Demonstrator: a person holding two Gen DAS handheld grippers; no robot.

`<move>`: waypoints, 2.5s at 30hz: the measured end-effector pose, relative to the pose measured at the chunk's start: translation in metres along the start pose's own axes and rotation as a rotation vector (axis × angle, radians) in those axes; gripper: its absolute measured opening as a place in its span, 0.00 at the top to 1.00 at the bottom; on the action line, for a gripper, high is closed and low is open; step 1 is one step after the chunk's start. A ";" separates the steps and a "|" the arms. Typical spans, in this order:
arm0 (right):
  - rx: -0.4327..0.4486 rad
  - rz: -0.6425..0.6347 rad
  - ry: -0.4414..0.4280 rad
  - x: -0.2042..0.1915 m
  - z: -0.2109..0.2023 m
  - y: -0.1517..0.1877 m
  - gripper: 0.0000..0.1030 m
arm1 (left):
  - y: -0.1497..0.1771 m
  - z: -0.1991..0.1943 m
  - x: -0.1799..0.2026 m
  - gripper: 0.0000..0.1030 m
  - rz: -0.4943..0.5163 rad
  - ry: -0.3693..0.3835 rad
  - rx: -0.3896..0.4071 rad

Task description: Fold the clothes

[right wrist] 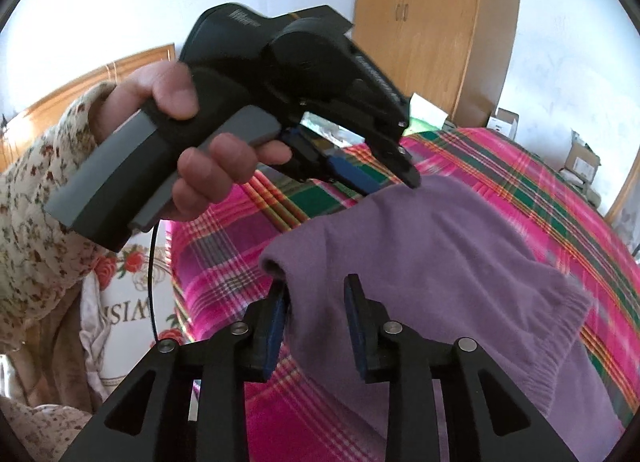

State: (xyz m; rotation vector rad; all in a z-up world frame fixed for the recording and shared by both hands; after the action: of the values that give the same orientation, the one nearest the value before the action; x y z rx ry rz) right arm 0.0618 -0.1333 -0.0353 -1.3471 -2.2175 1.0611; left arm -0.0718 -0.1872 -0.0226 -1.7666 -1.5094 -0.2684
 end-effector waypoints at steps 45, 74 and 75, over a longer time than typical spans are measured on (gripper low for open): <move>0.100 0.825 0.950 0.358 -0.264 0.232 0.70 | 0.141 0.178 0.263 0.64 0.620 0.048 -0.313; 0.313 1.307 0.643 0.423 -0.316 0.277 0.65 | 0.153 0.207 0.300 0.63 0.685 0.034 -0.331; 0.305 1.291 0.657 0.422 -0.315 0.276 0.66 | 0.153 0.206 0.300 0.63 0.684 0.034 -0.331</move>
State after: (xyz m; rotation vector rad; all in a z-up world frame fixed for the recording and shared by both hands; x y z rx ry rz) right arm 0.2168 0.4397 -0.0687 -2.5010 -0.5438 0.9517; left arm 0.0836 0.1756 -0.0420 -2.4081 -0.7877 -0.2002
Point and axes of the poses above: each gripper's, at about its wrist camera, not at the fingertips, and z roughly the way its jaws point, x to its right, y to its underside, the point moved 7 cm from there along z, roughly the way its jaws point, and after that the axes turned 12 degrees about z, right-handed, at the moved point
